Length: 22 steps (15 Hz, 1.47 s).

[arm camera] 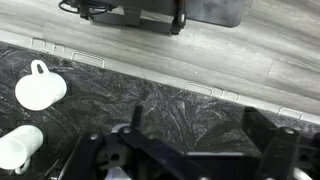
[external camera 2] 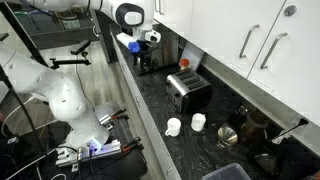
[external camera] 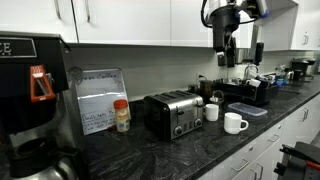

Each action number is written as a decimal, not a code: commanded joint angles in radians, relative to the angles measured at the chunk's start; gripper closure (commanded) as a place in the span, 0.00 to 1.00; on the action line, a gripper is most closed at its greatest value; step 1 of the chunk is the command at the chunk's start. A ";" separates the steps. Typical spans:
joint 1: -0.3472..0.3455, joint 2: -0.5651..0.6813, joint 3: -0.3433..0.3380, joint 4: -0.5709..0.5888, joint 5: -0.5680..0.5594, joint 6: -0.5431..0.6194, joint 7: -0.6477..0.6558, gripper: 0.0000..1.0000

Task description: Turn on the right toaster

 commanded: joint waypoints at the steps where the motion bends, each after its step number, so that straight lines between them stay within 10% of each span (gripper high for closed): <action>1: -0.030 0.034 -0.045 -0.037 -0.027 0.104 -0.104 0.00; 19: -0.149 0.412 -0.085 -0.088 -0.243 0.789 -0.017 0.00; 20: -0.151 0.426 -0.086 -0.087 -0.244 0.813 -0.010 0.25; 22: -0.152 0.451 -0.085 -0.083 -0.243 0.849 -0.001 0.34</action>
